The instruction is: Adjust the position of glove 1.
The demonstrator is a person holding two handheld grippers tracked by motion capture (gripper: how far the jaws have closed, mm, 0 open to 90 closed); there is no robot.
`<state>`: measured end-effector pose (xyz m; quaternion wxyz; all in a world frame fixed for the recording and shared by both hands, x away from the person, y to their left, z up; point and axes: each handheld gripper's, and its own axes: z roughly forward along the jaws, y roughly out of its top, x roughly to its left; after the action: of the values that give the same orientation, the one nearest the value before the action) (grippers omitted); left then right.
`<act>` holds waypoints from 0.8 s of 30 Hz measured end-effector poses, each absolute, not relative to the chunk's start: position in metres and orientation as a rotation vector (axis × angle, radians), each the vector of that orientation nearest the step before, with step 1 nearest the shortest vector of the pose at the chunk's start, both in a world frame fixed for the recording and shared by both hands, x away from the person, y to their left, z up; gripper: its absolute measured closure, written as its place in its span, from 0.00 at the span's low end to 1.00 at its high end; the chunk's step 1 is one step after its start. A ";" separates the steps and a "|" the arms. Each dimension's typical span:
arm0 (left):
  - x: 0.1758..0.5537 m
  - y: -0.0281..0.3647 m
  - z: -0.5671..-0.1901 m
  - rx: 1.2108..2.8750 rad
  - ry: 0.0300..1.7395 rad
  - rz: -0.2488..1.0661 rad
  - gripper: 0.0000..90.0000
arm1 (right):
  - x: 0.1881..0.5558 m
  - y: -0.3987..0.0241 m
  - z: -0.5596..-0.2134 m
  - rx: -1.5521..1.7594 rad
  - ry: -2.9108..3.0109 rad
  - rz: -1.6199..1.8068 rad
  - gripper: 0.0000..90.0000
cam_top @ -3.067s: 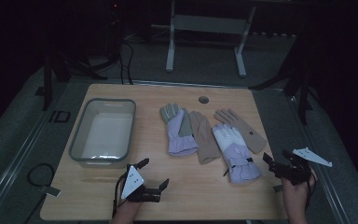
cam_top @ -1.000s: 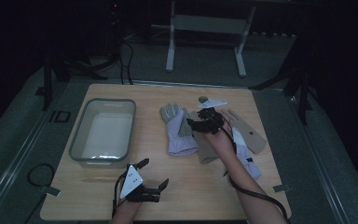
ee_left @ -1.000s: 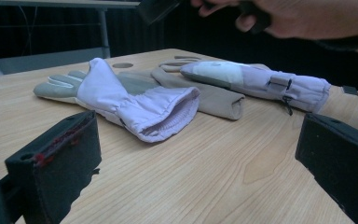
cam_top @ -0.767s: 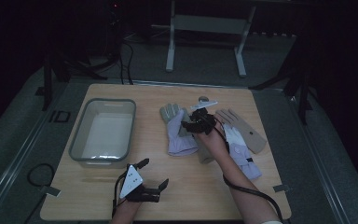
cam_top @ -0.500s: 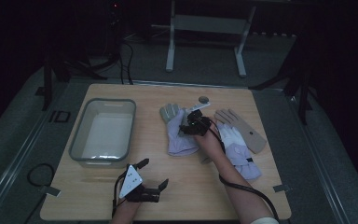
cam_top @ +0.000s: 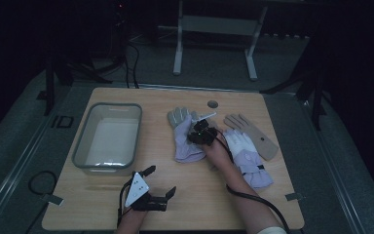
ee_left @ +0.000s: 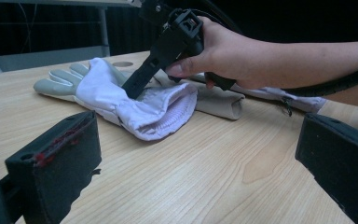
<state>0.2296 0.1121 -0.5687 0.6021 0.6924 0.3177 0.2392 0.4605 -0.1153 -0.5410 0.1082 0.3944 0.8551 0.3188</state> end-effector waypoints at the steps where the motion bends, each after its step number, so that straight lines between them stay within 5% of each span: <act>1: 0.230 0.112 -0.569 1.602 0.738 0.553 0.00 | 0.459 -0.115 -0.540 1.193 2.503 0.953 0.96; 13: 0.228 0.113 -0.569 1.590 0.746 0.576 0.00 | 0.400 -0.136 -0.479 1.339 2.275 1.201 0.98; 24: 0.227 0.114 -0.569 1.587 0.749 0.566 0.00 | 0.345 -0.152 -0.484 1.343 2.274 1.210 0.98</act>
<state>0.2274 0.1136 -0.5690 0.6042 0.6858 0.3237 0.2447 0.3445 -0.1518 -0.4845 0.1179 0.4591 0.7774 0.4134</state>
